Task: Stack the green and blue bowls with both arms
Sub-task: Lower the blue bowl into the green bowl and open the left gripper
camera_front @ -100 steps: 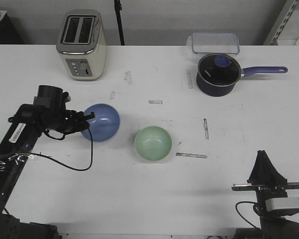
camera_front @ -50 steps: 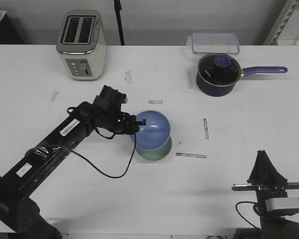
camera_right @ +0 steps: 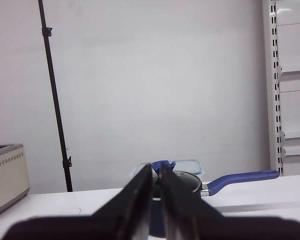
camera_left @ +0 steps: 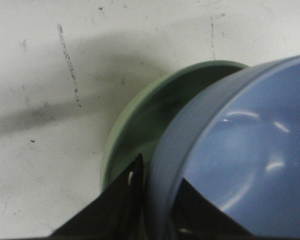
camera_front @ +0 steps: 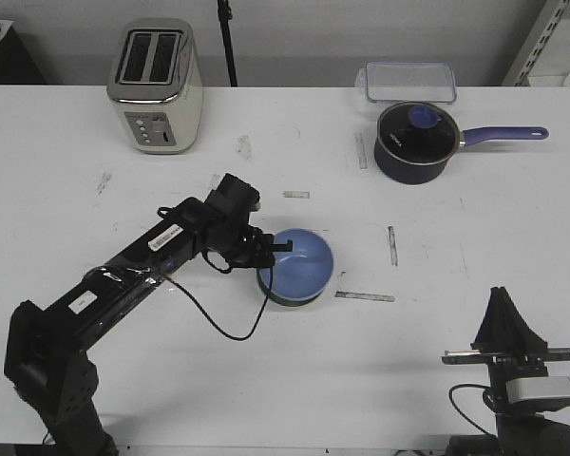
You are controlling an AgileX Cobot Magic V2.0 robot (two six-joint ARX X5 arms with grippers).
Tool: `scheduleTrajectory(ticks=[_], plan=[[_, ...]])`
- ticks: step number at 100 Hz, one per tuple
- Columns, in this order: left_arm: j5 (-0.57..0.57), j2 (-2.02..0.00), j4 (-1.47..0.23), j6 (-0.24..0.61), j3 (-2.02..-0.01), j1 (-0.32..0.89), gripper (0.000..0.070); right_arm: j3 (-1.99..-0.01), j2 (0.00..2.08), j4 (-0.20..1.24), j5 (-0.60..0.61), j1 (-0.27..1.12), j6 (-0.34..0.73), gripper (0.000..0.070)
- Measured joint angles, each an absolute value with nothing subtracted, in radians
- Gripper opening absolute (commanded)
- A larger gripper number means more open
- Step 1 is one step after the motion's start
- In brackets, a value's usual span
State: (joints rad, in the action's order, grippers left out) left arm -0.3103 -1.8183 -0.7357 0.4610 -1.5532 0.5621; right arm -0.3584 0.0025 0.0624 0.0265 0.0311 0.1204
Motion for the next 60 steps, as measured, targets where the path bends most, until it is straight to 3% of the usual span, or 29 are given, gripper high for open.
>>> scheduleTrajectory(ticks=[16, 28, 35, 60], plan=[[-0.310, -1.818, -0.724, 0.462, -1.554, 0.571, 0.0227, -0.358, 0.002, 0.062, 0.026, 0.031, 0.120, 0.0018], [-0.312, -1.817, -0.727, 0.463, -1.554, 0.577, 0.0368, -0.358, 0.002, 0.062, 0.027, 0.031, 0.120, 0.0018], [-0.312, -1.809, -0.731, 0.463, -1.554, 0.580, 0.0415, -0.358, 0.002, 0.062, 0.027, 0.031, 0.120, 0.0018], [-0.311, -1.695, -0.734, 0.463, -1.554, 0.583, 0.0415, -0.358, 0.002, 0.062, 0.027, 0.031, 0.120, 0.0018]])
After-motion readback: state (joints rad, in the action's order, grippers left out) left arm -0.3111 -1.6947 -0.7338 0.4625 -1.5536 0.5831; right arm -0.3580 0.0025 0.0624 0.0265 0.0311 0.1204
